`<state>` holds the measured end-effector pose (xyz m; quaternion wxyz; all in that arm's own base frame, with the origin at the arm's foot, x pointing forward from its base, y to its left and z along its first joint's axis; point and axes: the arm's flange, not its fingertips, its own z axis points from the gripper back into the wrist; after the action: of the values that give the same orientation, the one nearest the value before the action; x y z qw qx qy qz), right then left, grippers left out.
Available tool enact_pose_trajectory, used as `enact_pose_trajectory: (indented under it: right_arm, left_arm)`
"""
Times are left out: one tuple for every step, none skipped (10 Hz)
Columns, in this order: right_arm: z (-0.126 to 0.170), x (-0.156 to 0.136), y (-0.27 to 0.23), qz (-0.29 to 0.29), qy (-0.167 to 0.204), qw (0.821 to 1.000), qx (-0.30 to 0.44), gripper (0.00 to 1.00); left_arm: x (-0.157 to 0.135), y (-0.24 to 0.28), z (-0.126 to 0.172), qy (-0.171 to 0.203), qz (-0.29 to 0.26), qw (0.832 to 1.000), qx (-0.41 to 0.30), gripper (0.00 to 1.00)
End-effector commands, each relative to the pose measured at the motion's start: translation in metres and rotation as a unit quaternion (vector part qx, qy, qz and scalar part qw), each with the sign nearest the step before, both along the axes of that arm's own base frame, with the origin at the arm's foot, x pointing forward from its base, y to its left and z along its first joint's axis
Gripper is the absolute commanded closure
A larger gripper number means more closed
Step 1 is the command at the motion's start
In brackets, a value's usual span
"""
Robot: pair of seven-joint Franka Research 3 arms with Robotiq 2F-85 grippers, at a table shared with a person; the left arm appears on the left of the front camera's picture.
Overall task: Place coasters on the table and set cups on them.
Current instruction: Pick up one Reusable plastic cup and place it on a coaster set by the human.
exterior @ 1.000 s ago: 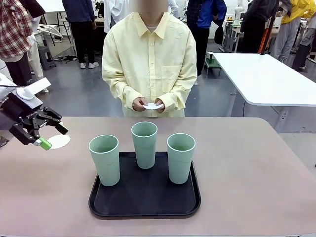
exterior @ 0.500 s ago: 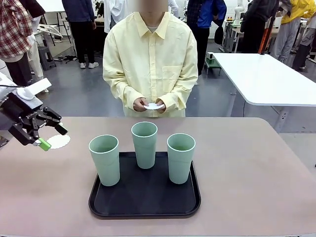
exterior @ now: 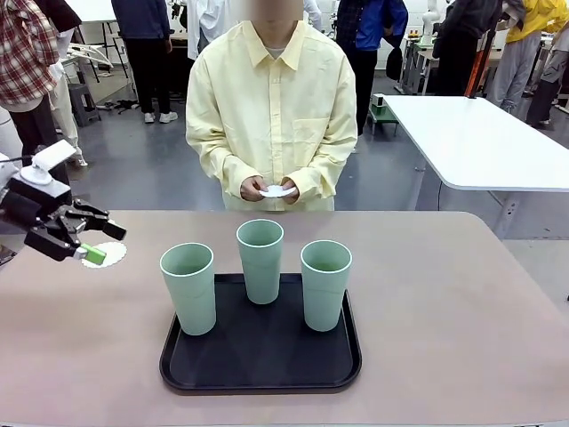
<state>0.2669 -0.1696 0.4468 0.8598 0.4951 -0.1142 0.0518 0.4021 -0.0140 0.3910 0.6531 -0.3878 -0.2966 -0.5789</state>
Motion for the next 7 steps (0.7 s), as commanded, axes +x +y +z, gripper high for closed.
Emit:
enact_pose_trajectory:
  right_arm:
    - [0.000,0.001,0.000,0.000,-0.006,1.000,0.010,0.00]
    - [0.000,0.001,0.000,0.000,-0.006,1.000,0.010,0.00]
    - [0.000,0.001,0.000,0.000,-0.006,1.000,0.010,0.00]
    - [0.000,0.001,0.000,0.000,-0.006,1.000,0.010,0.00]
    - [0.000,0.001,0.000,0.000,-0.006,1.000,0.010,0.00]
    - [0.000,0.001,0.000,0.000,-0.006,1.000,0.010,0.00]
    - [0.000,0.001,0.000,0.000,-0.006,1.000,0.010,0.00]
  left_arm:
    - [-0.008,-0.005,-0.025,-0.030,-0.044,0.999,-0.010,0.00]
    - [-0.009,-0.008,-0.037,-0.040,-0.075,0.996,-0.021,0.00]
    - [-0.008,-0.008,-0.047,-0.053,-0.077,0.995,-0.029,0.00]
    - [-0.004,-0.006,-0.054,-0.063,-0.076,0.994,-0.045,0.00]
    - [-0.001,-0.005,-0.062,-0.074,-0.073,0.992,-0.068,0.00]
    - [0.005,-0.005,-0.071,-0.073,-0.063,0.992,-0.084,0.00]
    - [0.006,-0.006,-0.077,-0.069,-0.056,0.992,-0.088,0.00]
